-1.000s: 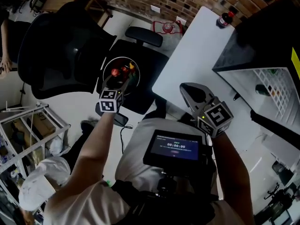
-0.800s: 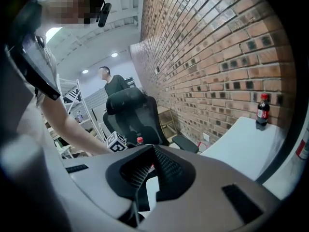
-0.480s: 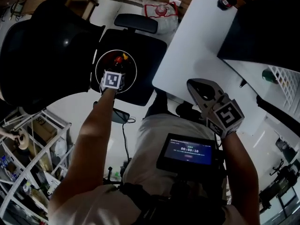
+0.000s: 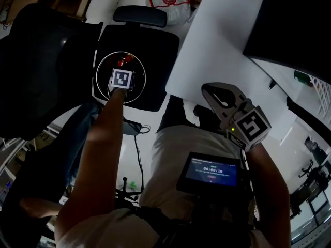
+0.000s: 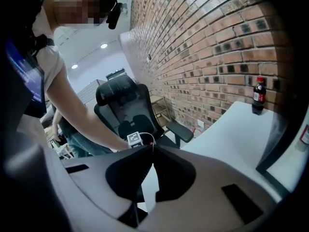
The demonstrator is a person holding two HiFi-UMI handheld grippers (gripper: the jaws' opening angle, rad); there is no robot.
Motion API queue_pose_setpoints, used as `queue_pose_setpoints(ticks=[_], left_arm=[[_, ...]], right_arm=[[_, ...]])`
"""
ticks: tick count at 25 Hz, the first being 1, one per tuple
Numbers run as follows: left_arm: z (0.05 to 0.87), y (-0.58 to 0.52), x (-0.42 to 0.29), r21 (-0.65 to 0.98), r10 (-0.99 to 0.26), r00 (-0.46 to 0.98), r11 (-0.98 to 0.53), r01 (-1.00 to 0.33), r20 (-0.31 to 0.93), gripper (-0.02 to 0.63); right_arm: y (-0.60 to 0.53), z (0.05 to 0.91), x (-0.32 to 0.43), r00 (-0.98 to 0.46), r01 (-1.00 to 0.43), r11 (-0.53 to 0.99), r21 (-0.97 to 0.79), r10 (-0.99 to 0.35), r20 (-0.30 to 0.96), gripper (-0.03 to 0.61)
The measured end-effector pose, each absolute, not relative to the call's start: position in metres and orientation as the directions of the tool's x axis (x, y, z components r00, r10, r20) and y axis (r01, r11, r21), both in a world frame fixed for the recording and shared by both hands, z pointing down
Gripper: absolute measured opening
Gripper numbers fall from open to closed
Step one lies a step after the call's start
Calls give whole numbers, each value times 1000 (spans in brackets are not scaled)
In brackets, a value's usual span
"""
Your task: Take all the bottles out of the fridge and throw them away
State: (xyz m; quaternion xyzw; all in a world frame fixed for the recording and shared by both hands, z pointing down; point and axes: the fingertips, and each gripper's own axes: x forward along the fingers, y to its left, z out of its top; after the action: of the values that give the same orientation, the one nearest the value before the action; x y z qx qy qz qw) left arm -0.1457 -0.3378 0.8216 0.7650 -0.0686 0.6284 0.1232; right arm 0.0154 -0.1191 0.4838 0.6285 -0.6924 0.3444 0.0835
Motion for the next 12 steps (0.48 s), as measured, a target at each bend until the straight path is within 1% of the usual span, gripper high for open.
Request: queue_pose_setpoints(ticks=[2,4,8,9,12], left_arm=[[826,-337,-141,109,53,213,-960,-259,976,318],[832,-332,-141,129,71,217,-954,-269,974,318],[851,-337,-147,145,86,194,-937,-317,977,318],[857,-337,-152,160,103,177,-925,-345,979,318],[875,-320,-176,232,212,96,-870,-434,973,321]], right_arm=[[-135,493,12,-220,-932,18,-361,-821,526,3],[-150,505,2,-266,-928,65,-366,-805,530,3],[-185,516,-24,-344,-911,146,-386,-784,517,3],[-192,516,-29,-360,-905,154,-397,-776,518,3],[-201,520,-40,-389,-891,156,-427,-746,540,3]])
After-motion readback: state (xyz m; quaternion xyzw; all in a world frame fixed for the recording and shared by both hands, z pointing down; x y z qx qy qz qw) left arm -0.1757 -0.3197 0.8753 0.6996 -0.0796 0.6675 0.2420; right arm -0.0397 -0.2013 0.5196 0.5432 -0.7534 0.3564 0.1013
